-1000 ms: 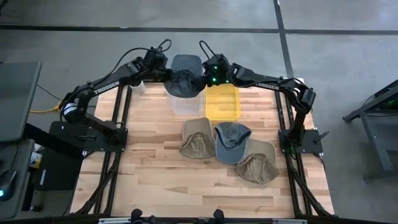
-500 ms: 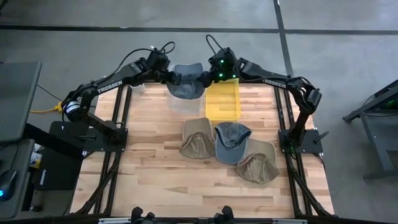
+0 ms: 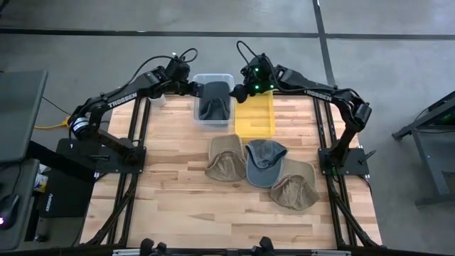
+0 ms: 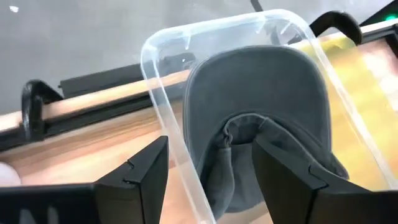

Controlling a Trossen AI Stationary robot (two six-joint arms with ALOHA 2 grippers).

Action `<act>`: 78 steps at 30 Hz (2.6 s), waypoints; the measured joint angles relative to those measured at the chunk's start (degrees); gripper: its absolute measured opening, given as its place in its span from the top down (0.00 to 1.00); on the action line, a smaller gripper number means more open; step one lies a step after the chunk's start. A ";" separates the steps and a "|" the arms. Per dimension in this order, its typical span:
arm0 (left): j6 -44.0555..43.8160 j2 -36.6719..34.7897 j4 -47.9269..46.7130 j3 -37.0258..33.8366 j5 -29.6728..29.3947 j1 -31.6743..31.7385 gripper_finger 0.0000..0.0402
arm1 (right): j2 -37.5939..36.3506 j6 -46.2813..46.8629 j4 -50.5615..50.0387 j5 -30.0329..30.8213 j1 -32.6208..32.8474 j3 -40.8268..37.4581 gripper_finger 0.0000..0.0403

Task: Pick & Place hat
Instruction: Put the black cap into the transparent bin

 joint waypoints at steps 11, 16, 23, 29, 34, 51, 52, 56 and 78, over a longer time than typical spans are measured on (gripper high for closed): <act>9.51 -9.72 -1.98 -0.02 2.23 -0.02 0.48 | -10.93 -11.33 -17.50 -2.70 -3.26 0.00 0.38; 12.75 -15.88 -6.96 -0.50 6.83 -0.07 0.48 | -17.49 -18.46 -31.99 0.47 -4.08 0.00 0.38; 10.06 -24.18 -12.37 -6.29 7.63 -5.05 0.48 | -26.48 -20.74 -46.14 9.27 -4.16 0.00 0.38; 0.39 -30.57 -11.43 -13.48 4.42 -14.50 0.48 | -32.58 -17.47 -52.24 13.43 -4.16 0.00 0.38; -8.13 -32.68 -7.50 -18.67 -1.16 -24.57 0.48 | -36.29 -11.89 -56.83 14.36 -4.16 -0.02 0.38; -22.02 -30.02 -1.71 -22.82 -19.26 -46.14 0.49 | -55.73 9.15 -58.86 11.64 -4.14 -18.80 0.38; -22.42 -29.68 -1.71 -22.84 -19.63 -46.60 0.49 | -57.41 10.15 -57.10 10.84 -4.13 -21.66 0.38; -23.47 -28.16 -0.92 -22.85 -20.48 -47.45 0.49 | -62.72 11.95 -49.88 6.79 -4.13 -31.66 0.38; -29.61 -7.40 29.11 -22.77 -10.95 -47.30 0.49 | -66.92 3.71 -36.61 3.07 -4.13 -52.35 0.38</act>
